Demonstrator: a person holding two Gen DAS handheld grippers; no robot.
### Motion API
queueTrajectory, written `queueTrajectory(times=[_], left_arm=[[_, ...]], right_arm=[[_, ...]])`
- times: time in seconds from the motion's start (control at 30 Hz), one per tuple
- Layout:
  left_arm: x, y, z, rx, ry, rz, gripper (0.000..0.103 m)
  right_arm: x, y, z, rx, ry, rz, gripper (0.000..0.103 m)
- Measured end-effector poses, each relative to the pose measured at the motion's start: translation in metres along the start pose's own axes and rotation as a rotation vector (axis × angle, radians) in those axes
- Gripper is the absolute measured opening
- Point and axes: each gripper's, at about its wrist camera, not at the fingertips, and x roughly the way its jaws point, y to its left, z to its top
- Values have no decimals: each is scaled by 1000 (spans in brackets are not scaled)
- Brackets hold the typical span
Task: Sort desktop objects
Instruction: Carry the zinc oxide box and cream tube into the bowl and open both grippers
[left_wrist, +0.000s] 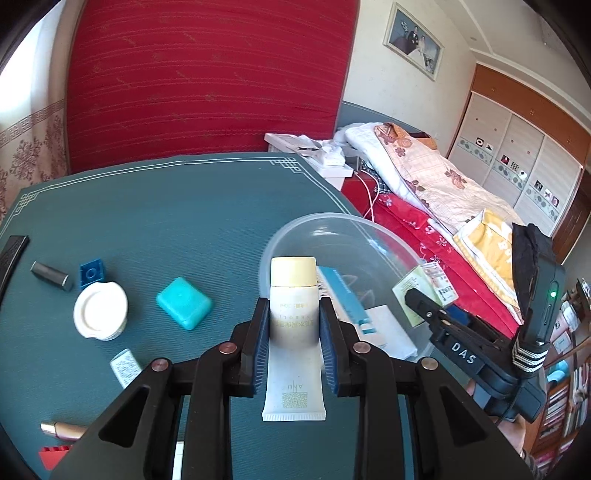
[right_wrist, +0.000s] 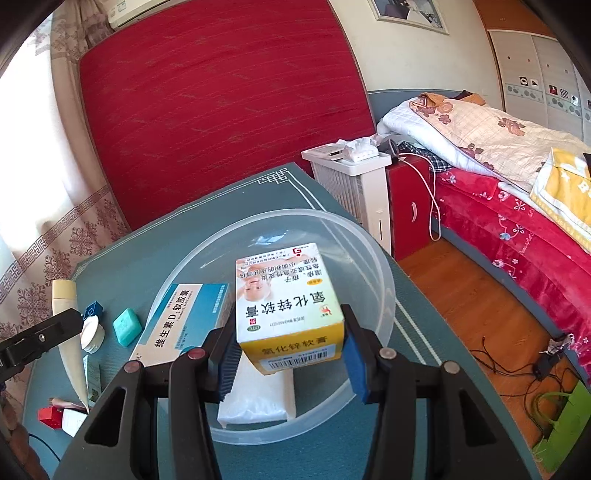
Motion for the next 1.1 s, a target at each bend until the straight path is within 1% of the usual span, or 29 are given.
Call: queueTrajectory(times=[0.17, 0.3, 0.4, 0.57, 0.73, 0.93, 1.0, 1.03, 1.07, 1.1], left_arm=[[12, -23, 10, 24, 2, -25, 28], [23, -40, 20, 33, 1, -47, 28], [33, -48, 25, 40, 3, -57, 28], [51, -56, 30, 40, 20, -68, 28], [66, -59, 28, 33, 53, -73, 28], [73, -56, 23, 36, 72, -73, 29], [73, -54, 21, 36, 79, -80, 32], [73, -54, 21, 33, 80, -84, 42], [72, -53, 21, 27, 75, -90, 54], [69, -53, 21, 22, 65, -91, 58]], right_arm=[[6, -7, -1, 5, 10, -2, 53], [7, -4, -1, -9, 18, 12, 53], [8, 0, -3, -34, 13, 4, 53], [7, -1, -5, -40, 11, 3, 53], [6, -1, -7, -42, 4, 2, 53], [6, 3, -9, -49, 3, 14, 55], [6, 4, -9, -50, 5, 18, 55], [6, 4, -8, -51, 4, 18, 55], [6, 3, -8, -50, 3, 18, 55], [5, 3, -8, -48, 1, 18, 55]])
